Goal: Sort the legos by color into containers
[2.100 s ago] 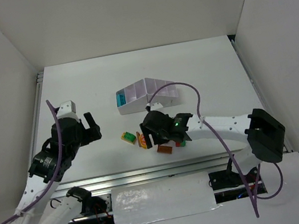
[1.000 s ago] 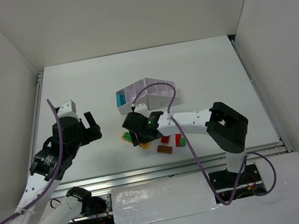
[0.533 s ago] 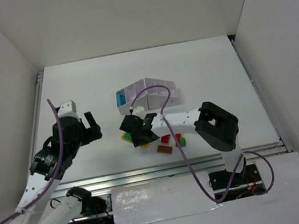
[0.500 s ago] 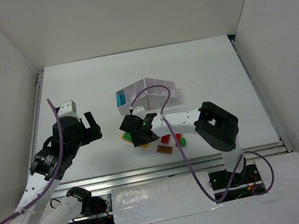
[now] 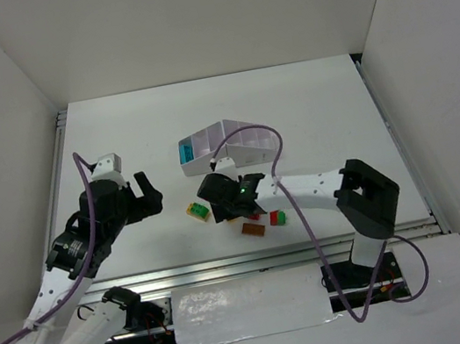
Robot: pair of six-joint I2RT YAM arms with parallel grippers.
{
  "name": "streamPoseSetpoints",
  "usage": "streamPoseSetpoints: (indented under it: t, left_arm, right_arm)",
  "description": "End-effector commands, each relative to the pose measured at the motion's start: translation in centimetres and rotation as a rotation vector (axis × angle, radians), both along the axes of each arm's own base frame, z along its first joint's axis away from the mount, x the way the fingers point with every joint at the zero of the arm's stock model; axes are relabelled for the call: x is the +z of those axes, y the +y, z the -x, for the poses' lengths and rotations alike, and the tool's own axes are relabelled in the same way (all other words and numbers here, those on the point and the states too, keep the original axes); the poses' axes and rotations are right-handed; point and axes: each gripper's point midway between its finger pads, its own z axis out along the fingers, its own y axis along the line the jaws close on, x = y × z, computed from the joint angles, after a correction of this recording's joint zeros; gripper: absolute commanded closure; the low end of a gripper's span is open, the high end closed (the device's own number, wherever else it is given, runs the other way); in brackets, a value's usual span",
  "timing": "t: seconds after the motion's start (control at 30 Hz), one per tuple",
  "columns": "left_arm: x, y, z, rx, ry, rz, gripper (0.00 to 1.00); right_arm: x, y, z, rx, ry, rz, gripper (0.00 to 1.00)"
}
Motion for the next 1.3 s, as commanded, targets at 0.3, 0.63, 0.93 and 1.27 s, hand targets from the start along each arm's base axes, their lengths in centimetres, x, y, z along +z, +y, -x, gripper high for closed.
streamPoseSetpoints:
  t: [0.3,0.63,0.93,1.27]
  left_arm:
    - [1.9,-11.9,1.1,-0.421,0.041,0.554,0.01]
    - [2.0,-15.8,1.1,-0.504,0.099,0.658,0.06]
    - [0.3,-16.1,0.8,-0.471,0.129,0.605,0.12]
    - [0.9,-16.9,0.4,-0.521,0.115,0.610,0.35]
  right_arm:
    - [11.6,0.8,2.0,0.092,-0.232,-0.327,1.00]
    - [15.2,1.5,3.4,0.111,-0.305,-0.378,1.00]
    - [16.7,0.9,3.6,0.092,-0.332,-0.419,1.00]
    - [17.8,1.4,4.4,0.134,-0.332,-0.489,1.00]
